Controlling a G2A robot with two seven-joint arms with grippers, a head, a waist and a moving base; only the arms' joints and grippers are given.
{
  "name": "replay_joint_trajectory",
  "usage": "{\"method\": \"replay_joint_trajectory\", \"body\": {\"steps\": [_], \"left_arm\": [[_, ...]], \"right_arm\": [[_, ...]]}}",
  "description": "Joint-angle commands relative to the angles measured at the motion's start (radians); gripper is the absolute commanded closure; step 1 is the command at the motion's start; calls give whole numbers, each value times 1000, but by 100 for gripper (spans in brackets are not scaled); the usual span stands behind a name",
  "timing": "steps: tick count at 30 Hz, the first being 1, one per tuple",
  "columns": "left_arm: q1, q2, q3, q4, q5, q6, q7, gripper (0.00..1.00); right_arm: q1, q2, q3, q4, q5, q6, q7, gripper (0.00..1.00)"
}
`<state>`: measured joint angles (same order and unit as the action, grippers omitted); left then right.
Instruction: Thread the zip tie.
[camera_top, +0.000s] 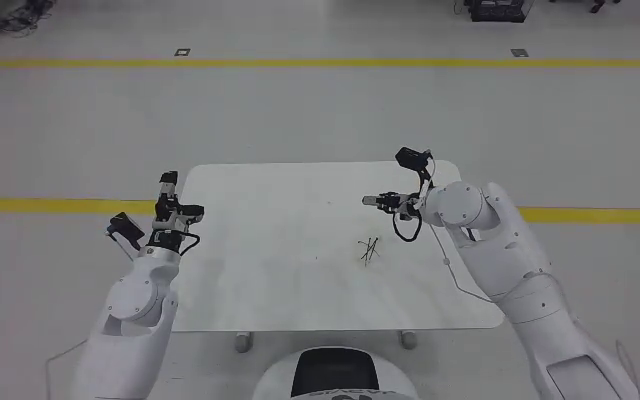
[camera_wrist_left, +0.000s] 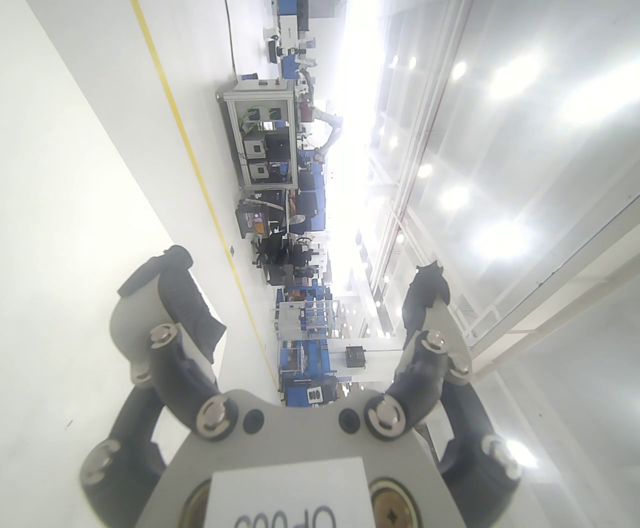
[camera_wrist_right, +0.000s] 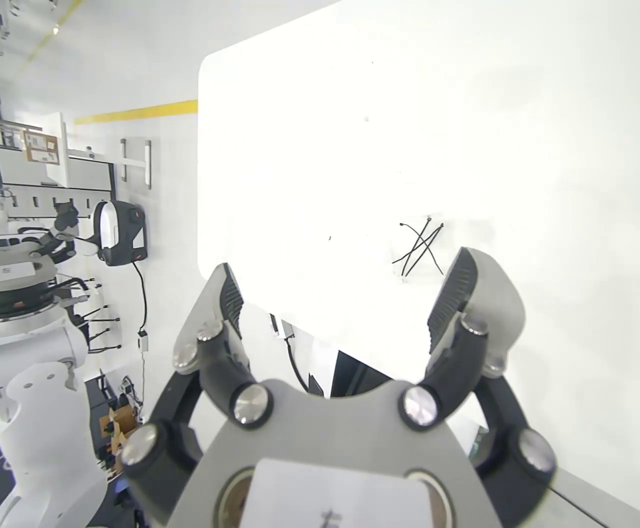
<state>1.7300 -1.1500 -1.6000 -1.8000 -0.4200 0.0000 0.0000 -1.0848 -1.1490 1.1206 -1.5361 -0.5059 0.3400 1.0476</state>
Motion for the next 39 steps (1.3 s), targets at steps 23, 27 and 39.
{"method": "replay_joint_trajectory", "body": {"steps": [23,27,39], "left_arm": [[0,0,0,0,0,0,0,0],[0,0,0,0,0,0,0,0],[0,0,0,0,0,0,0,0]], "right_arm": [[358,-198,-343,535,-77,0,174,0],[363,-211,-327,563,-78,0,137,0],[355,-213,-350,536,-135,0,144,0]]}}
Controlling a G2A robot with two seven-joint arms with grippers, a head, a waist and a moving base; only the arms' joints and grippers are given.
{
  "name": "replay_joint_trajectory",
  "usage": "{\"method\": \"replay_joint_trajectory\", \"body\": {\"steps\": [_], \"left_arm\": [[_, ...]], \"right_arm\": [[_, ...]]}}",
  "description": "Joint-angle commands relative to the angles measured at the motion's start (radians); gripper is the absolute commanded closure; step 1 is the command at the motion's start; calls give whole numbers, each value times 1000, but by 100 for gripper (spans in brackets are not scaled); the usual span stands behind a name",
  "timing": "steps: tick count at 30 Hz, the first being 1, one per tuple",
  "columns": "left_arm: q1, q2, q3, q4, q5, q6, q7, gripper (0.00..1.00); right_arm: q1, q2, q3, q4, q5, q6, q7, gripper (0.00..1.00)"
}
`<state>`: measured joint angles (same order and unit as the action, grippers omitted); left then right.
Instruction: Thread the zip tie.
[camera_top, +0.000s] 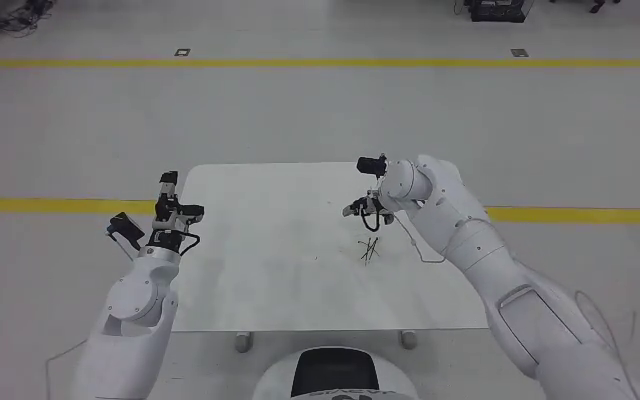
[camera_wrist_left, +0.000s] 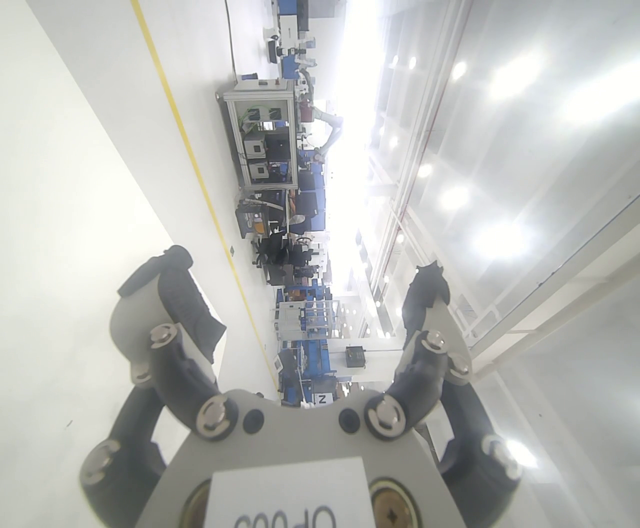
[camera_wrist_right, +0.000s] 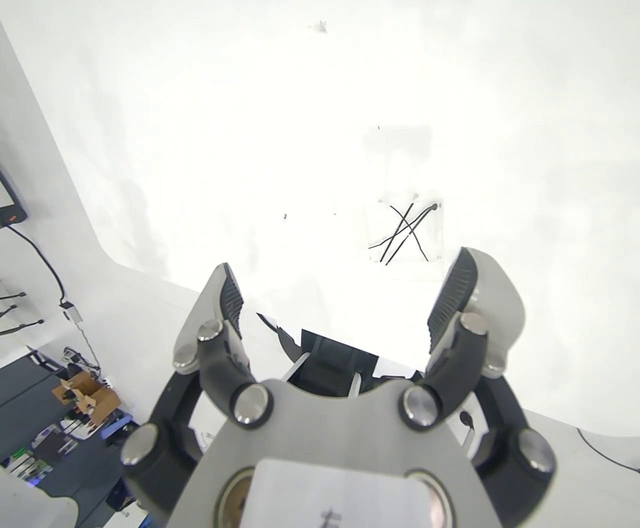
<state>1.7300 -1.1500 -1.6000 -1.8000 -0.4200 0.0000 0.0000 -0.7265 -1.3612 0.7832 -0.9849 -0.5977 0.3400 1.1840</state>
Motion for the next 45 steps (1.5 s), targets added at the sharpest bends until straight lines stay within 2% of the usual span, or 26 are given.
{"method": "replay_joint_trajectory", "body": {"steps": [1,6,11,14,23,39,42,45], "left_arm": [[0,0,0,0,0,0,0,0],[0,0,0,0,0,0,0,0],[0,0,0,0,0,0,0,0],[0,0,0,0,0,0,0,0],[0,0,0,0,0,0,0,0],[0,0,0,0,0,0,0,0],[0,0,0,0,0,0,0,0],[0,0,0,0,0,0,0,0]], "right_arm": [[-4,-3,-13,-19,-65,0,19,0],[-4,-29,-8,-43,-211,0,113,0],[-19,-66,31,-60,-327,0,206,0],[-27,-91,53,-31,-355,0,206,0],[1,-177,124,122,-391,0,206,0],[1,-177,124,122,-391,0,206,0],[-15,-180,119,118,-450,0,196,0],[-40,-189,143,93,-504,0,206,0]]}}
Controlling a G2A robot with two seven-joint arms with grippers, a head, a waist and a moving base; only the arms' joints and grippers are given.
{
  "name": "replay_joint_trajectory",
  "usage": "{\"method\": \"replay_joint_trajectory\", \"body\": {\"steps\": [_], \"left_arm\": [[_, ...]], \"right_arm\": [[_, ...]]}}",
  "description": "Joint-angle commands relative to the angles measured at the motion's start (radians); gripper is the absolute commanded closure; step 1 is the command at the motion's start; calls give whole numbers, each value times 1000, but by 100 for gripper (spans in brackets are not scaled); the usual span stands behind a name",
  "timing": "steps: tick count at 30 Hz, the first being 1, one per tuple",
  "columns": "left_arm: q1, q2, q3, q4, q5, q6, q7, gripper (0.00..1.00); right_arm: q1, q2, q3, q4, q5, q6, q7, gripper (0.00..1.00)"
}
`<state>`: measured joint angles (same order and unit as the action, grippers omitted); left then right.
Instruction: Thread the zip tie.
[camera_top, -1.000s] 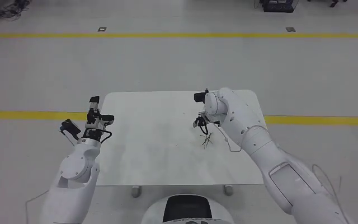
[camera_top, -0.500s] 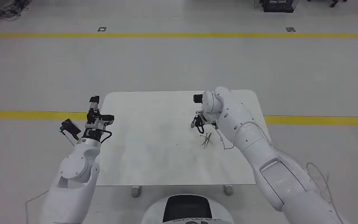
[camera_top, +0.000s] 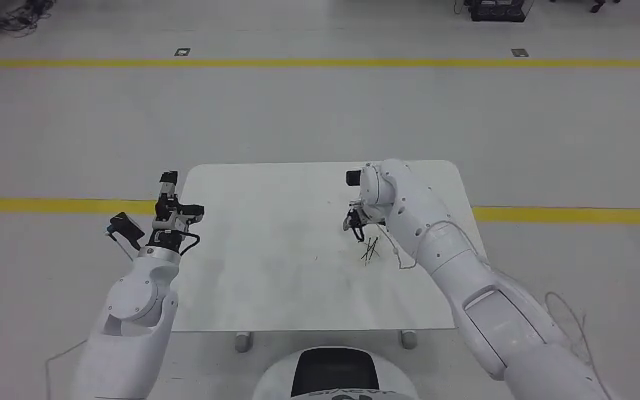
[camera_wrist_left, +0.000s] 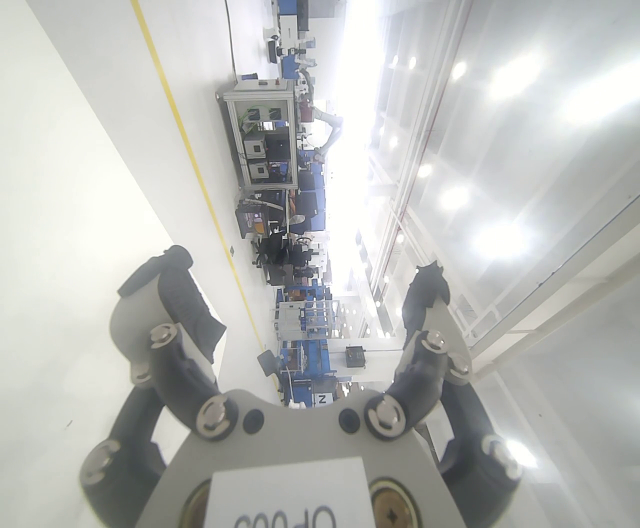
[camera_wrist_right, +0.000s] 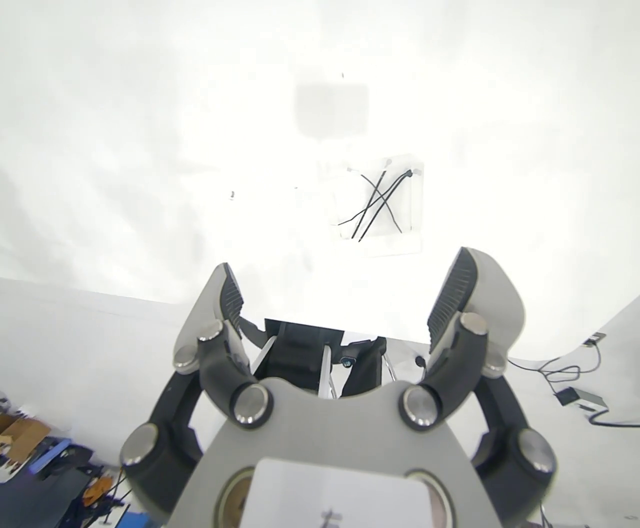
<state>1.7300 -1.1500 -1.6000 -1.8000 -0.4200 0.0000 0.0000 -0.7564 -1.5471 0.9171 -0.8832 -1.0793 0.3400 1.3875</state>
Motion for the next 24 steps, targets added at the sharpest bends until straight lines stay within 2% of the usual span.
{"method": "replay_joint_trajectory", "body": {"steps": [1,7,15,18,24], "left_arm": [[0,0,0,0,0,0,0,0],[0,0,0,0,0,0,0,0],[0,0,0,0,0,0,0,0],[0,0,0,0,0,0,0,0],[0,0,0,0,0,0,0,0]], "right_arm": [[-24,-8,20,-22,-43,0,2,0],[-99,-35,86,-75,-156,0,2,0],[-138,-94,214,-41,-260,0,2,0],[-153,-116,277,-59,-308,0,2,0],[-153,-116,277,-59,-308,0,2,0]]}}
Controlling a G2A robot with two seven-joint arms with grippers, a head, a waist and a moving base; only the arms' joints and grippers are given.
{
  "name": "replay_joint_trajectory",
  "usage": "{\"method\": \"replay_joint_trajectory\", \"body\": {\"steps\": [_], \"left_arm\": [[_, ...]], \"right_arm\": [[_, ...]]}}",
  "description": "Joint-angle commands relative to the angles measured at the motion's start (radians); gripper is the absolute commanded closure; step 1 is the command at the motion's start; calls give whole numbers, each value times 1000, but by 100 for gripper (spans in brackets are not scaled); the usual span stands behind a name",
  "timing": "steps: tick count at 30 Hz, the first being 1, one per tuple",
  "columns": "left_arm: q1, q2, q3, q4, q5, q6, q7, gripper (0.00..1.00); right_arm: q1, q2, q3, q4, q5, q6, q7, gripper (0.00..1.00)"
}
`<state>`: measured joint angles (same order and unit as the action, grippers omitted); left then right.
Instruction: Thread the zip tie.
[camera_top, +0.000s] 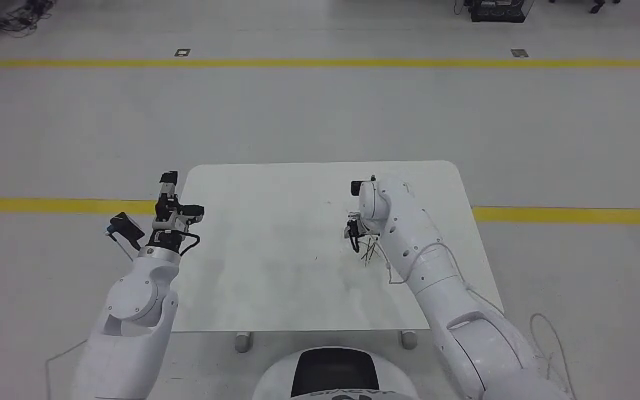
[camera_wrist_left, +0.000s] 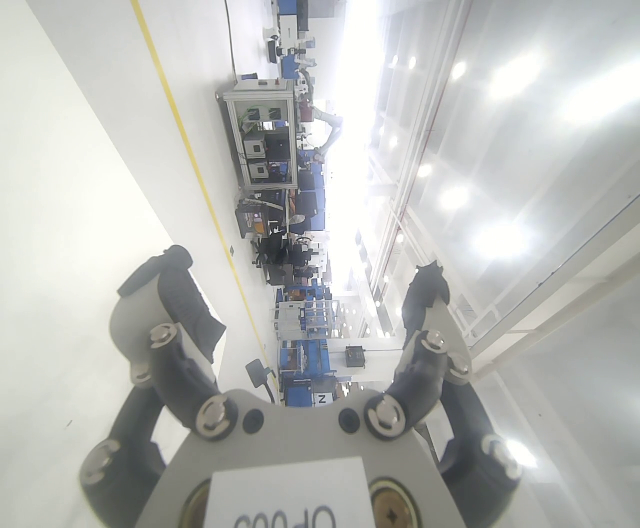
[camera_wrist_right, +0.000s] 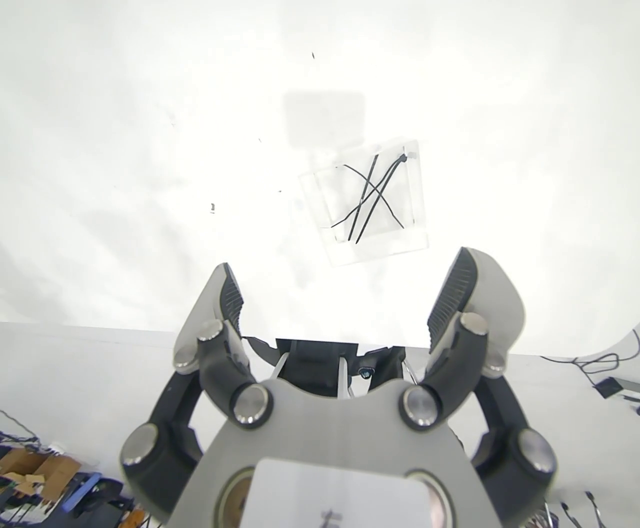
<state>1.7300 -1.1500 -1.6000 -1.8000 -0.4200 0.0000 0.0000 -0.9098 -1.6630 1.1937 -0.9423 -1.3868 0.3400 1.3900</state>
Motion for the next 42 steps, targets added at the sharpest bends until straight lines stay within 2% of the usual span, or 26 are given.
{"method": "replay_joint_trajectory", "body": {"steps": [1,4,8,11,18,25,35,38,42], "left_arm": [[0,0,0,0,0,0,0,0],[0,0,0,0,0,0,0,0],[0,0,0,0,0,0,0,0],[0,0,0,0,0,0,0,0],[0,0,0,0,0,0,0,0],[0,0,0,0,0,0,0,0],[0,0,0,0,0,0,0,0],[0,0,0,0,0,0,0,0],[0,0,0,0,0,0,0,0]], "right_arm": [[0,0,0,0,0,0,0,0],[-4,0,4,8,2,0,-1,0],[5,-6,46,50,2,0,-11,0],[7,-13,83,53,0,0,-23,0],[7,-13,83,53,0,0,-23,0],[-25,-17,68,12,-27,0,-73,0],[-33,-17,61,1,-52,0,-98,0],[-54,-20,61,-29,-88,0,-74,0],[-63,-31,99,-36,-102,0,-16,0]]}}
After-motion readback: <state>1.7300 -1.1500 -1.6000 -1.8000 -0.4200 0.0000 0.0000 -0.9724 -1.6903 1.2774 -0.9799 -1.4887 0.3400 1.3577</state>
